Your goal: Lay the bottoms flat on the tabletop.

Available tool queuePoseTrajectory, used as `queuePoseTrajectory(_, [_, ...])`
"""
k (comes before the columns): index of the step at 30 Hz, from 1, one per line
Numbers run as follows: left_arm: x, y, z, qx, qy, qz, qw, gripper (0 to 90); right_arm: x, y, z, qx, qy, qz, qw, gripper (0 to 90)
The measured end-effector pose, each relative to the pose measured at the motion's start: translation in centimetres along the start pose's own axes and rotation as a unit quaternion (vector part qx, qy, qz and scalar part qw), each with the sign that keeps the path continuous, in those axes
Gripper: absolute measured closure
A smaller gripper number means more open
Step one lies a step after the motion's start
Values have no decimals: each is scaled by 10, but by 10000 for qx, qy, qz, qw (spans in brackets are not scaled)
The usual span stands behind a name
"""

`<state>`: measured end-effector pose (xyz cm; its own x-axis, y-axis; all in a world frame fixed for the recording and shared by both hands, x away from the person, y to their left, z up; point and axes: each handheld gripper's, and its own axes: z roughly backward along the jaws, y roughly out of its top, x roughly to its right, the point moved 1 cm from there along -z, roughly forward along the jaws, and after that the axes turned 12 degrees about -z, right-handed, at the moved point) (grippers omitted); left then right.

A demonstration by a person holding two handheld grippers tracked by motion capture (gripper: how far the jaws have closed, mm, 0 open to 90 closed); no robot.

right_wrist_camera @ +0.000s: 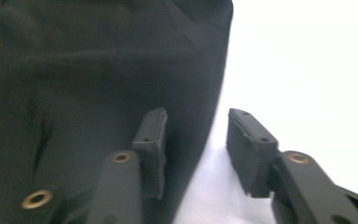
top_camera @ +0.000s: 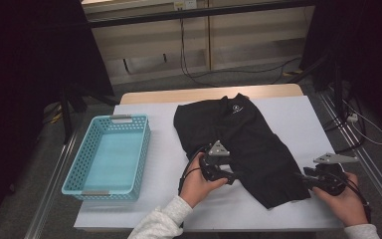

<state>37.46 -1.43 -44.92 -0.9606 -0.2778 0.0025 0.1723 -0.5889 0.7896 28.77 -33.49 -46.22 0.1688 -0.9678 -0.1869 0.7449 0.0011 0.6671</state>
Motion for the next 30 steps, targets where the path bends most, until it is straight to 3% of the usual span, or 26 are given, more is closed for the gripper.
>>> queuePoseTrajectory(2, [1,0,-3,-13,-40,-13,10000,344,2,0,0,61,-8,-17,10000,675])
queuePoseTrajectory(3, [1,0,-4,-17,-45,-5,10000,348,3,0,-1,69,39,-21,10000,756])
queuePoseTrajectory(4, [2,0,-5,-48,-72,-36,10000,352,4,1,-1,7,218,-49,9998,839])
queuePoseTrajectory(6, [5,1,-8,-48,-130,-48,9999,378,3,1,-3,-38,450,-90,9989,891])
queuePoseTrajectory(8, [8,2,-11,-42,-157,-87,9998,378,2,4,-4,-21,398,-19,9992,896])
queuePoseTrajectory(11, [12,3,-18,-20,-224,-73,9997,391,3,11,-4,198,306,-95,9993,898])
queuePoseTrajectory(15, [16,4,-27,-96,-229,-202,9995,413,3,12,-8,124,327,-122,9993,898])
queuePoseTrajectory(23, [14,1,-36,-182,25,-341,9993,424,2,10,-13,78,307,-56,9995,893])
queuePoseTrajectory(25, [14,1,-37,-197,47,-410,9990,473,2,10,-14,73,316,-62,9995,893])
queuePoseTrajectory(28, [17,3,-35,-327,-98,-328,9989,714,2,10,-14,74,312,-56,9995,893])
queuePoseTrajectory(30, [18,3,-35,-348,-114,-364,9987,781,1,11,-13,68,321,-37,9995,895])
